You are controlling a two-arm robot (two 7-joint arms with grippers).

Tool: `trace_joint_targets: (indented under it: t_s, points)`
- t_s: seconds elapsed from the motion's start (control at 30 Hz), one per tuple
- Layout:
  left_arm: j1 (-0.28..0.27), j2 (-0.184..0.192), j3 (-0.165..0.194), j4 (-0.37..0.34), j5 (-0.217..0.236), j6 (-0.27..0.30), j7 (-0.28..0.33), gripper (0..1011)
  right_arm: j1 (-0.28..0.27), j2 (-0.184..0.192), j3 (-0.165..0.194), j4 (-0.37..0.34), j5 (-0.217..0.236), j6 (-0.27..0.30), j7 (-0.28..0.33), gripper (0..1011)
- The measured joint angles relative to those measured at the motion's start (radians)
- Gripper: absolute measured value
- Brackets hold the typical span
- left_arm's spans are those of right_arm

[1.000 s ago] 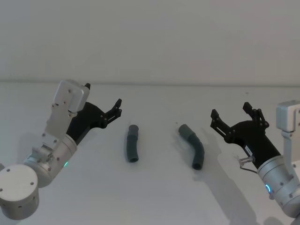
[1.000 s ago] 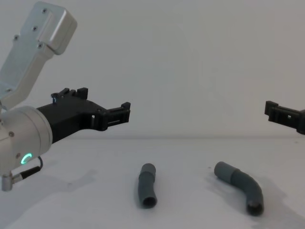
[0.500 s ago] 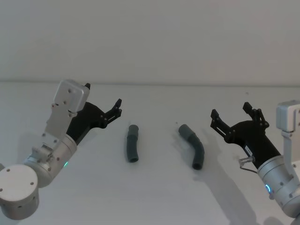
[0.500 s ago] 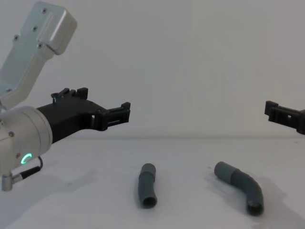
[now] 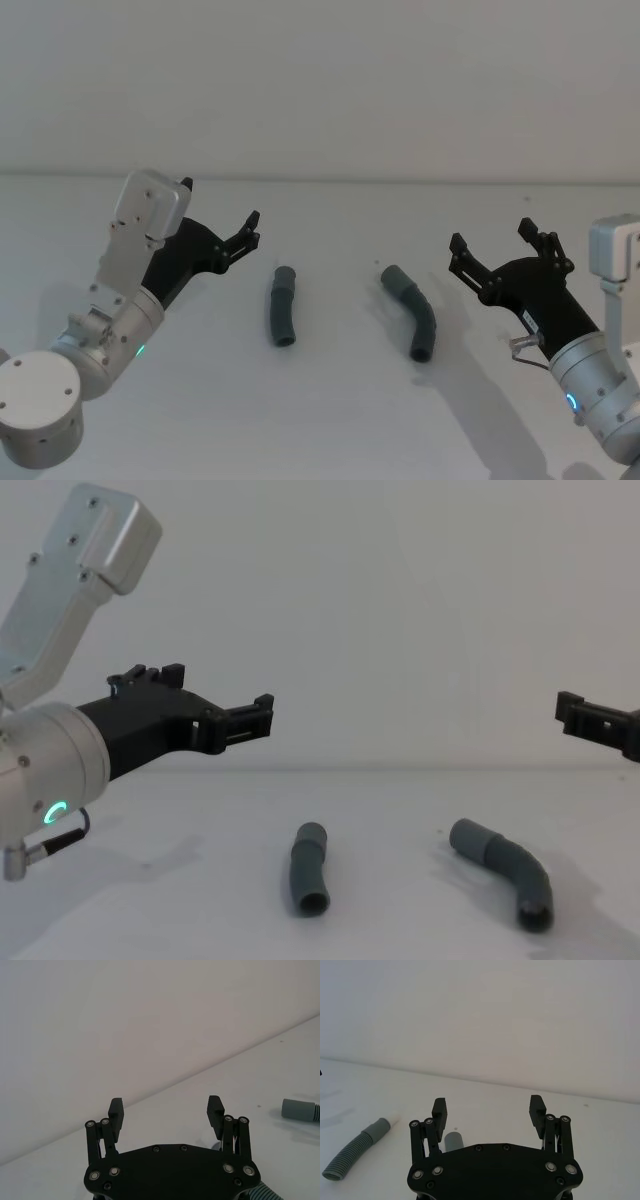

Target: Use both hands to pick up one end of the pipe from the table, align the ends, and insert them.

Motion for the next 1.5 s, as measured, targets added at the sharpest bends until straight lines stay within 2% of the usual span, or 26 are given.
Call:
trace_joint_targets:
  t_s: [1.5]
  points:
    - [0.0, 0.0, 0.0, 0.0, 0.0, 0.0, 0.0, 1001, 0.0, 0.0, 0.0, 0.0, 0.0, 0.0, 0.0, 1000]
